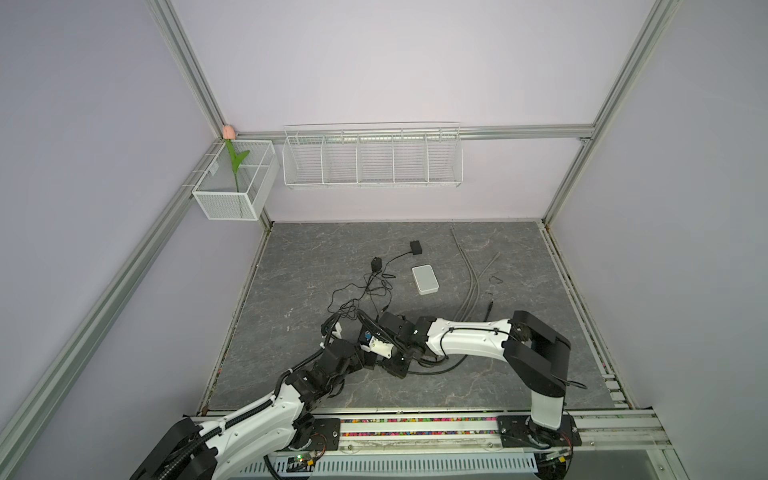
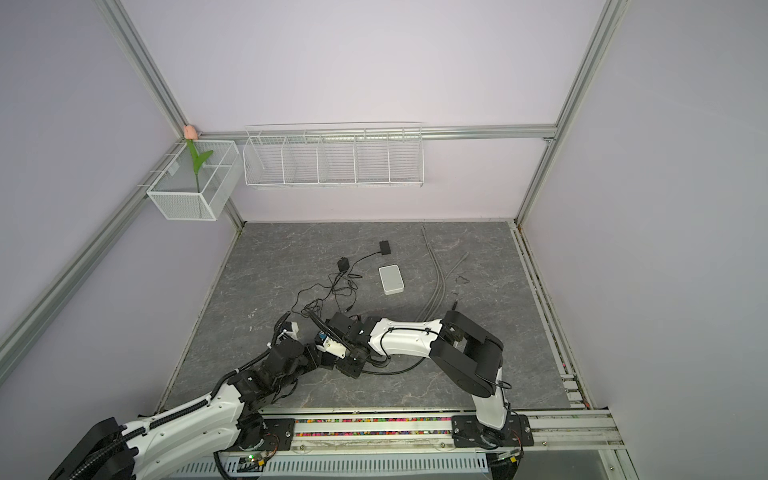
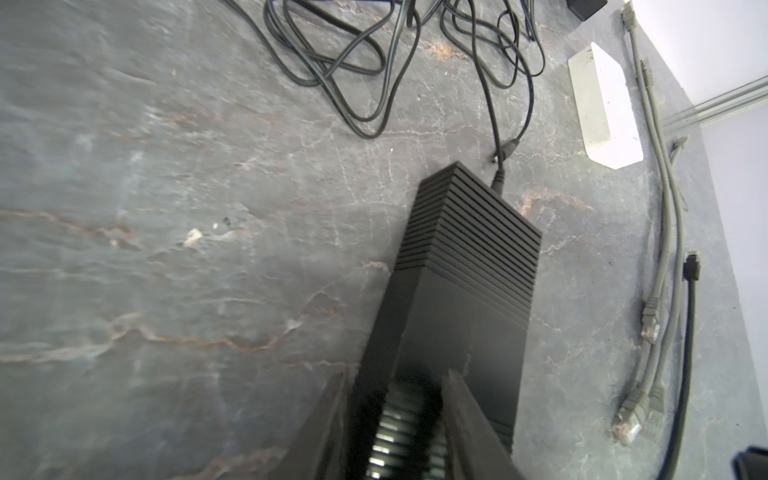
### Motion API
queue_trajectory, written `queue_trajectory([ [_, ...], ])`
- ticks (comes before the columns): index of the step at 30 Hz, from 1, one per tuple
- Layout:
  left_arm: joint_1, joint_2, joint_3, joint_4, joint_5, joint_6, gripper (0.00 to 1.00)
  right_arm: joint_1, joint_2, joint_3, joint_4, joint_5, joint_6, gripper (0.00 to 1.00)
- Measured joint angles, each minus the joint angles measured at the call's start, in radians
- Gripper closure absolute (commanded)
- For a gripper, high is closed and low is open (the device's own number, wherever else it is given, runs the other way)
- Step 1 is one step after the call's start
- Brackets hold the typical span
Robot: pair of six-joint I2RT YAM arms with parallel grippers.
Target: Insert the plug into the switch port
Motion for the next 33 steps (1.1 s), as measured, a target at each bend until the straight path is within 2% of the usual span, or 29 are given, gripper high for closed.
queue_trajectory([
  [4,-0.016,-0.055,0.004,-0.072,0.008,0.000,0.58,0.003,-0.027,-0.004,0.117,0.004,-0.025,0.63],
  [8,0.003,-0.085,0.024,-0.143,0.029,0.005,0.53,0.003,-0.099,-0.029,0.180,0.051,-0.054,0.56],
  [13,0.025,-0.144,0.088,-0.229,0.027,0.028,0.47,0.001,-0.238,-0.120,0.175,0.126,-0.077,0.49],
  [18,0.031,-0.148,0.180,-0.272,0.010,0.072,0.45,-0.015,-0.389,-0.180,0.150,0.225,-0.083,0.45],
  [25,0.004,0.055,0.328,-0.233,0.023,0.163,0.44,-0.079,-0.612,-0.310,0.109,0.322,-0.032,0.41],
  [27,-0.018,0.158,0.381,-0.220,0.032,0.193,0.43,-0.085,-0.681,-0.343,0.090,0.342,-0.013,0.36],
  [29,-0.032,0.275,0.453,-0.206,0.057,0.227,0.43,-0.090,-0.771,-0.387,0.082,0.362,0.023,0.22],
  [33,-0.042,0.450,0.570,-0.153,0.108,0.270,0.43,-0.116,-0.919,-0.471,0.092,0.386,0.098,0.21],
])
